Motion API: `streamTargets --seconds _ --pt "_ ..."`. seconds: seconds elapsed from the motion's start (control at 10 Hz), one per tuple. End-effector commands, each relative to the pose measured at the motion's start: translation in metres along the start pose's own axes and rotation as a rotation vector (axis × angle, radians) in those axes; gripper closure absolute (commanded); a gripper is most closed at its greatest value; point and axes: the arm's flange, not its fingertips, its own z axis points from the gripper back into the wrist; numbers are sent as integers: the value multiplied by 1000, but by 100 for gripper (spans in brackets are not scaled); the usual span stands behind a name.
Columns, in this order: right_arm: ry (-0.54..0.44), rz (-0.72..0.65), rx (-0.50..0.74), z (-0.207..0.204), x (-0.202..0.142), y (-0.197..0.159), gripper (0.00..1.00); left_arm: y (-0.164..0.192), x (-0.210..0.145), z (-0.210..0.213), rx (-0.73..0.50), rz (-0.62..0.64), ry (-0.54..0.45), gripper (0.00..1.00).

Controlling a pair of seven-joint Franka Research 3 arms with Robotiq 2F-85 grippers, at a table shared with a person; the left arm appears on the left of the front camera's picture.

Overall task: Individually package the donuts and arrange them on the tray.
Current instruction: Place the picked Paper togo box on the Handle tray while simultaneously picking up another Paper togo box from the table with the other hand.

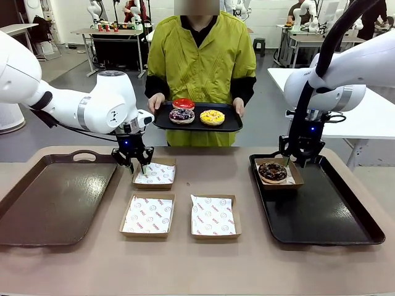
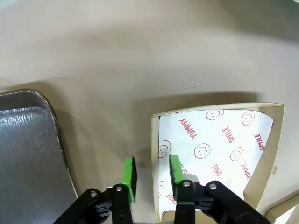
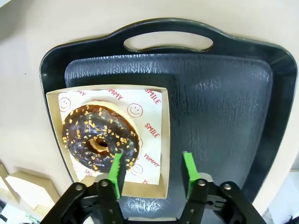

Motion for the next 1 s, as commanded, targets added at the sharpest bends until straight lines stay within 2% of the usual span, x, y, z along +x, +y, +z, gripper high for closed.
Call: streamTargets --seconds 0.0,0.5,0.7,0.9 --pt "12 -6 47 2 3 0 0 -1 6 1 -13 -5 17 100" --pt "3 -3 59 4 0 -2 0 -1 6 3 3 -4 27 100" --pt "-26 -7 89 27 -18 -8 0 -4 5 15 0 2 10 100" --pt "-19 9 296 78 -62 -47 0 -8 -3 51 3 15 37 100"
